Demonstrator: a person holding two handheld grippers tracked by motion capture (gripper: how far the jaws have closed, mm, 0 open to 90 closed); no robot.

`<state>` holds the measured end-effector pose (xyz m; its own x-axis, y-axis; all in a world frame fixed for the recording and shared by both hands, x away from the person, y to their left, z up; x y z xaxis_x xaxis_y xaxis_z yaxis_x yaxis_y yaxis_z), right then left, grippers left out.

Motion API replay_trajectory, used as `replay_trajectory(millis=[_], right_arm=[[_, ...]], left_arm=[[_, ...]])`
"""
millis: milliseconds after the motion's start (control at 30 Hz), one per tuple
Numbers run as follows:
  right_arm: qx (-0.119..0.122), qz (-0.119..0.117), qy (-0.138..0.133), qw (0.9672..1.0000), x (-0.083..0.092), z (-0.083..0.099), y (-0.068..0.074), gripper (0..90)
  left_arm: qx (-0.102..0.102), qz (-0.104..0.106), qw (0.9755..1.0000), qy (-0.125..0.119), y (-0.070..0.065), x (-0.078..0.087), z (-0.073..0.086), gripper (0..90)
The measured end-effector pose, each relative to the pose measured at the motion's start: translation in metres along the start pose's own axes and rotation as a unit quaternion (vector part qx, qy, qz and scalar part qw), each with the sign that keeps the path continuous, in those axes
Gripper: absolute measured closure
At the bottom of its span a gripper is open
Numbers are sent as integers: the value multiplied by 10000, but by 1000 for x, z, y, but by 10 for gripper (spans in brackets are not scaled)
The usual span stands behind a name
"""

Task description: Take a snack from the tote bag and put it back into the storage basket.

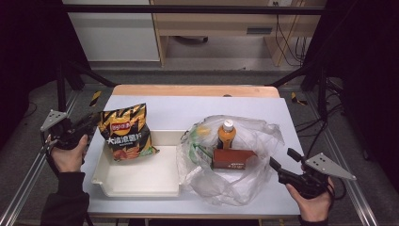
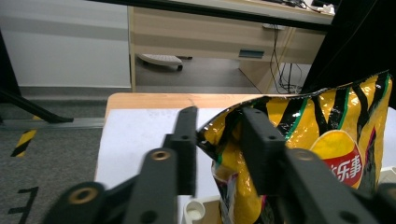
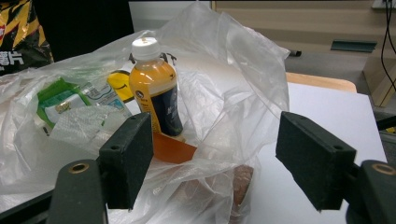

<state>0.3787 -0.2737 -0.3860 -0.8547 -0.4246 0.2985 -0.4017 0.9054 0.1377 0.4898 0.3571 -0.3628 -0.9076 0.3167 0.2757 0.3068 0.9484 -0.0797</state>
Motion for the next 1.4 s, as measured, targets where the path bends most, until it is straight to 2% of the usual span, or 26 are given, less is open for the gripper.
replay_trajectory(millis=[200, 367, 400, 433, 500, 600, 767, 1000, 1167, 1400], right_arm=[[14, -7, -66, 10000, 1, -4, 3, 288], [70, -65, -130, 9999, 0, -9, 8, 300], [71, -80, -131, 9999, 0, -10, 10, 302], [87, -99, -152, 9998, -1, -11, 12, 305], [113, -132, -162, 9997, -3, -13, 14, 307], [153, -172, -143, 9996, -6, -14, 18, 307], [149, -185, -124, 9996, -8, -14, 19, 307], [202, -242, -152, 9994, -10, -18, 25, 323], [235, -345, -163, 9990, -12, -22, 32, 345], [334, -515, -217, 9979, -22, -35, 49, 372]], left_arm=[[-151, -76, 9998, -91, -11, 14, -1, 527], [-164, -90, 9997, -170, -19, 24, 3, 463], [-248, -152, 9994, -209, -20, 26, 5, 457], [-248, -186, 9993, -195, -22, 26, 7, 451], [-304, -276, 9991, -115, -21, 25, 8, 442], [-211, -290, 9993, -131, -18, 22, 9, 456], [-222, -354, 9989, -203, -16, 25, 9, 430], [-348, -200, 9983, -427, -32, 39, 0, 381], [-466, -59, 9981, -399, -50, 43, -1, 348], [-553, 73, 9981, -280, -65, 42, 6, 319]])
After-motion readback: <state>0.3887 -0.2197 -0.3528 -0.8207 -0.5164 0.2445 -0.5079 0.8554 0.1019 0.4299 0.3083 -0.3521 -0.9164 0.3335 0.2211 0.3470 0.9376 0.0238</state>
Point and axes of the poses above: each handheld gripper's, and its own axes: x roughly backward along the jaws, z roughly out of its underside, y roughly to its left, the point moved 1 cm from there along -x, roughly forward along the jaws, and after that the axes turned 4 degrees about -x, right-handed, at the moved point
